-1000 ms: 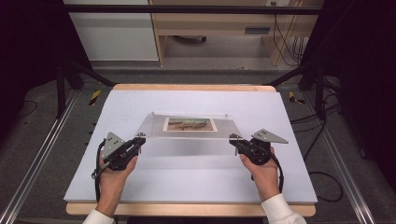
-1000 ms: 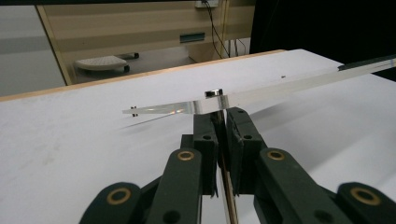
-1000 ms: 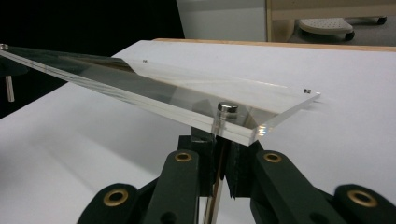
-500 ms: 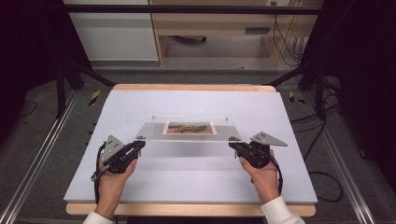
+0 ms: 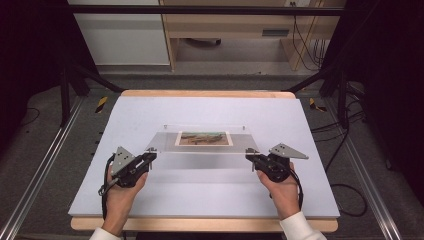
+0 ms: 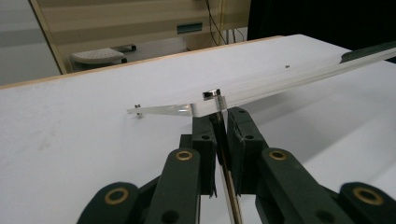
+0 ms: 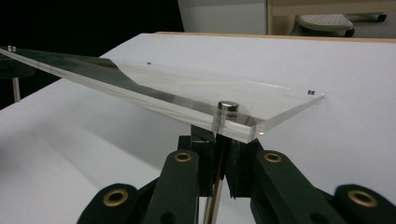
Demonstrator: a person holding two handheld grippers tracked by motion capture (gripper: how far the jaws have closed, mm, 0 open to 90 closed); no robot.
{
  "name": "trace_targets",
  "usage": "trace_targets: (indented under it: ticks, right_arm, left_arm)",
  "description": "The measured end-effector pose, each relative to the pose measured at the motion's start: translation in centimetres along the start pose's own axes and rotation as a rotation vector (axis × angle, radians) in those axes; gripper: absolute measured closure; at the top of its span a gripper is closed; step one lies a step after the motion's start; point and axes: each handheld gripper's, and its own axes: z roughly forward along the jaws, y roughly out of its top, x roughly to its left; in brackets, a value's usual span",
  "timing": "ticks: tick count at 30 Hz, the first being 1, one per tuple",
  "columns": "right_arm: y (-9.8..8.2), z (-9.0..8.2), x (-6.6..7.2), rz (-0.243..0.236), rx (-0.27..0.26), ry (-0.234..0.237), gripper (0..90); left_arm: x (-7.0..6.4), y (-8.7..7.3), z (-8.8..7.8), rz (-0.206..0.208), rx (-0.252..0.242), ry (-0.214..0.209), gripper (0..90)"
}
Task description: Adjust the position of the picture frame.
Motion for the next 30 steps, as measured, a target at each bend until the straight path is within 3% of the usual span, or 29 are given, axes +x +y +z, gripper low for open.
trace_targets:
  ticks: [7, 23, 30]
  right_arm:
    - [-0.3, 0.0, 0.0, 0.000, 0.009, 0.002, 83.6]
    - [-1.8, 0.1, 0.1, -0.025, 0.089, 0.019, 84.5]
    - [-2.6, 0.2, 0.1, -0.014, 0.126, 0.023, 84.8]
  left_arm:
    - [-0.1, -0.4, -0.1, 0.013, 0.024, -0.004, 80.8]
    - [-0.2, -1.7, -0.1, 0.055, 0.117, -0.036, 80.9]
    - [-0.2, -2.4, -0.1, 0.047, 0.155, -0.049, 81.3]
